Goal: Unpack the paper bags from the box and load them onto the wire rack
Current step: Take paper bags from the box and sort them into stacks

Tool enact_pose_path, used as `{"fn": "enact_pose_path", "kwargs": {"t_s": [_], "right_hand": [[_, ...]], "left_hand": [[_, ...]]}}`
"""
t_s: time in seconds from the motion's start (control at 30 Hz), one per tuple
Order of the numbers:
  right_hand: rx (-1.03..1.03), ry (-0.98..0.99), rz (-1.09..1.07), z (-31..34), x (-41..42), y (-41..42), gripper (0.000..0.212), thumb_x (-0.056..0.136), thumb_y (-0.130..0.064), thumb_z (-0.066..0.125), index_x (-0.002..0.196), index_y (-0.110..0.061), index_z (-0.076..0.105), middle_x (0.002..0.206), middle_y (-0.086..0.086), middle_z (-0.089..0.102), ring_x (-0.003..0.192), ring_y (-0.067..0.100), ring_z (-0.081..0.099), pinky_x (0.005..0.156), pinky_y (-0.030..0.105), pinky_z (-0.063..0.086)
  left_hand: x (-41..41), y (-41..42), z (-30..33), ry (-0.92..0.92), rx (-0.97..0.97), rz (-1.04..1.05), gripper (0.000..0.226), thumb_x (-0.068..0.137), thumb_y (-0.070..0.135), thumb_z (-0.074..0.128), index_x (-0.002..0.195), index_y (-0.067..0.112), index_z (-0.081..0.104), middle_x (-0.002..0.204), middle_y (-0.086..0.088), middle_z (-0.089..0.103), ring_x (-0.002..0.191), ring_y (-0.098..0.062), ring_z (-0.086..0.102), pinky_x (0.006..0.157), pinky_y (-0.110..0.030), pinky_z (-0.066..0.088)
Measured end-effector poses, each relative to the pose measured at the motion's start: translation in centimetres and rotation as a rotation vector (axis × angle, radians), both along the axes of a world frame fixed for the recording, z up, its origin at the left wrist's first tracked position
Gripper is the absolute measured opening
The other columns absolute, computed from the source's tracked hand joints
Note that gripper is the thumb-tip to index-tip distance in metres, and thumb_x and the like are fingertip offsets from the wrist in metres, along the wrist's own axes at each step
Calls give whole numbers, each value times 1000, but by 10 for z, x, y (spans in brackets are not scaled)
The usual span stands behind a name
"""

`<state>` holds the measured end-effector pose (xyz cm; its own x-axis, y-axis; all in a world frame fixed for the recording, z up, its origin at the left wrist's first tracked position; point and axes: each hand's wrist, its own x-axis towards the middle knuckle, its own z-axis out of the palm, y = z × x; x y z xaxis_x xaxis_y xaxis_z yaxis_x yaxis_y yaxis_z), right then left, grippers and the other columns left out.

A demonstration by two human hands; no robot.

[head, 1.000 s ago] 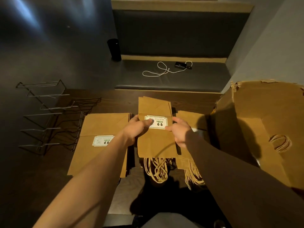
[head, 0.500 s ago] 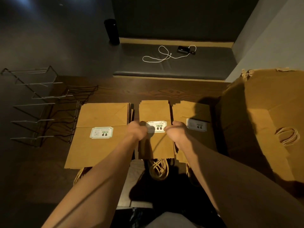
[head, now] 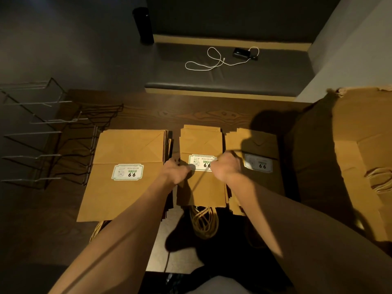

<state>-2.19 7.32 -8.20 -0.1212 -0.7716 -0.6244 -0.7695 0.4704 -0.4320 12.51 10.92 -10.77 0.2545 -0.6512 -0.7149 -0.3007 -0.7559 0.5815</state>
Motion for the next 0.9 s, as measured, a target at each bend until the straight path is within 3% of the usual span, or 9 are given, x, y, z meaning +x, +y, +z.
{"fn": "enact_pose_path", "kwargs": {"t_s": [0.13, 0.23, 0.3, 0.43, 0.53, 0.63, 0.73, 0.83, 0.9], "right_hand": [[-87, 28, 157, 2, 10, -34, 70, 91, -10, 52, 152, -20, 18, 146, 15, 33, 126, 32, 44, 98, 36, 47], [-44, 77, 316, -4, 19, -59, 81, 94, -16, 55, 156, -26, 4, 162, 10, 3, 145, 35, 19, 114, 41, 33], [-27, 40, 313, -11, 24, -73, 89, 92, -25, 62, 155, -34, 0, 163, 2, -9, 149, 35, 2, 119, 48, 20], [-24, 109, 399, -29, 29, -88, 95, 87, -47, 64, 155, -37, -1, 163, 0, -10, 148, 36, -10, 120, 52, 9], [21, 58, 393, -37, 30, -98, 103, 81, -54, 69, 155, -36, -1, 164, 1, -6, 149, 36, 0, 118, 54, 19], [51, 76, 442, -36, 33, -105, 104, 77, -60, 70, 156, -29, 10, 159, 4, 12, 145, 34, 21, 113, 48, 32], [-2, 180, 498, -32, 38, -100, 93, 81, -61, 64, 153, -17, 26, 148, 11, 27, 138, 32, 33, 109, 42, 38], [6, 75, 353, -34, 39, -94, 92, 82, -55, 68, 155, -20, 22, 159, 10, 9, 144, 35, 24, 113, 45, 30], [45, -60, 109, -34, 42, -91, 94, 85, -56, 64, 156, -21, 12, 162, 12, 1, 147, 35, 18, 115, 48, 26]], "left_hand": [[2, -15, 3, 77, -130, 98, 27, 94, 13, 63, 119, 4, 56, 106, -5, 63, 89, -16, 55, 69, -20, 40], [5, -25, -9, 69, -125, 88, 9, 94, 14, 63, 94, 22, 57, 87, 4, 61, 77, -14, 55, 68, -25, 39], [2, -30, -17, 67, -94, 82, 9, 89, 20, 66, 88, 20, 57, 84, -2, 66, 73, -21, 59, 64, -30, 45], [2, -30, -36, 89, -123, 157, 52, 71, 45, 74, 110, 13, 62, 103, -11, 72, 97, -30, 69, 88, -43, 57], [4, -34, -36, 171, -130, 214, 48, 87, 34, 73, 122, 6, 57, 113, -11, 69, 98, -26, 68, 87, -35, 58], [5, -39, -35, 137, -90, 164, 53, 80, 34, 72, 121, 4, 55, 100, -5, 71, 86, -19, 68, 78, -32, 57], [6, -41, -37, 113, -57, 157, 35, 92, 20, 66, 120, 3, 56, 98, -9, 69, 75, -14, 64, 56, -20, 52], [5, -43, -37, 136, -28, 153, 39, 95, 14, 63, 129, 2, 48, 110, -16, 67, 78, -13, 63, 52, -14, 52], [3, -44, -36, 128, -69, 192, 43, 93, 15, 64, 131, 5, 48, 102, -10, 67, 75, -11, 62, 53, -13, 52]]}}
